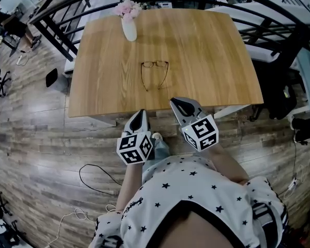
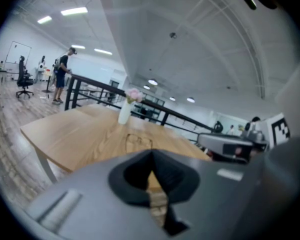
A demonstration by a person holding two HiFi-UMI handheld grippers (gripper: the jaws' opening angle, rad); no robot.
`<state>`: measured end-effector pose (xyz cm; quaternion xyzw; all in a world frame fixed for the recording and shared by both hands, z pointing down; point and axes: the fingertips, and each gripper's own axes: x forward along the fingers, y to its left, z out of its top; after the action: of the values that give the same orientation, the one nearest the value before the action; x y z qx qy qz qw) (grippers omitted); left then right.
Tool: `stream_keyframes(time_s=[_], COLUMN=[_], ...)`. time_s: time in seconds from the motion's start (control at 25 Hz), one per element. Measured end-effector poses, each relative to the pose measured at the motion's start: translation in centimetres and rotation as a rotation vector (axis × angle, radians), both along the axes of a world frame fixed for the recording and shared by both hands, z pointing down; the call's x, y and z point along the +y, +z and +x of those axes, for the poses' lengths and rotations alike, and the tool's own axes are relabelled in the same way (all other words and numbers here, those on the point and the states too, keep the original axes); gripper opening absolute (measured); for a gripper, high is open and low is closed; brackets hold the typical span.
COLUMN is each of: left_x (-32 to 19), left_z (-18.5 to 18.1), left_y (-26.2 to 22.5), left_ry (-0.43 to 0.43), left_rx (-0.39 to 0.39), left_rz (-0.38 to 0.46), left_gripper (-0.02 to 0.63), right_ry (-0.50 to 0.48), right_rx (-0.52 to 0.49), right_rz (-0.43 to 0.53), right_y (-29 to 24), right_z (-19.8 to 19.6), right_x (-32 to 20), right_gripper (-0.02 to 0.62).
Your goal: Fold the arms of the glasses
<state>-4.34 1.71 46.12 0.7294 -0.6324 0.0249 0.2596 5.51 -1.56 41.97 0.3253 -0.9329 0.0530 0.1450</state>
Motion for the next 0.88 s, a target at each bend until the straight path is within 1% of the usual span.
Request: stream_keyframes(time_s=[0.32,0.88], left_x=[-4.6,-11.5], left_z=[-3.3,-6.0], left_y=[-0.1,0.6], left_ry=[0.025,0.072], left_rx=[-0.002,-0.003], left_rz=[-0.012,-0.018], left_gripper=[0.006,0.006], right_ry=[0.008,0.02], right_rx=[0.024,0.052], right_rz=[-0.005,0.003], right_y=[0.0,0.5], right_z=[-3.4,-6.6], right_x=[-4.6,-11.6], right_gripper=[0.018,0.018])
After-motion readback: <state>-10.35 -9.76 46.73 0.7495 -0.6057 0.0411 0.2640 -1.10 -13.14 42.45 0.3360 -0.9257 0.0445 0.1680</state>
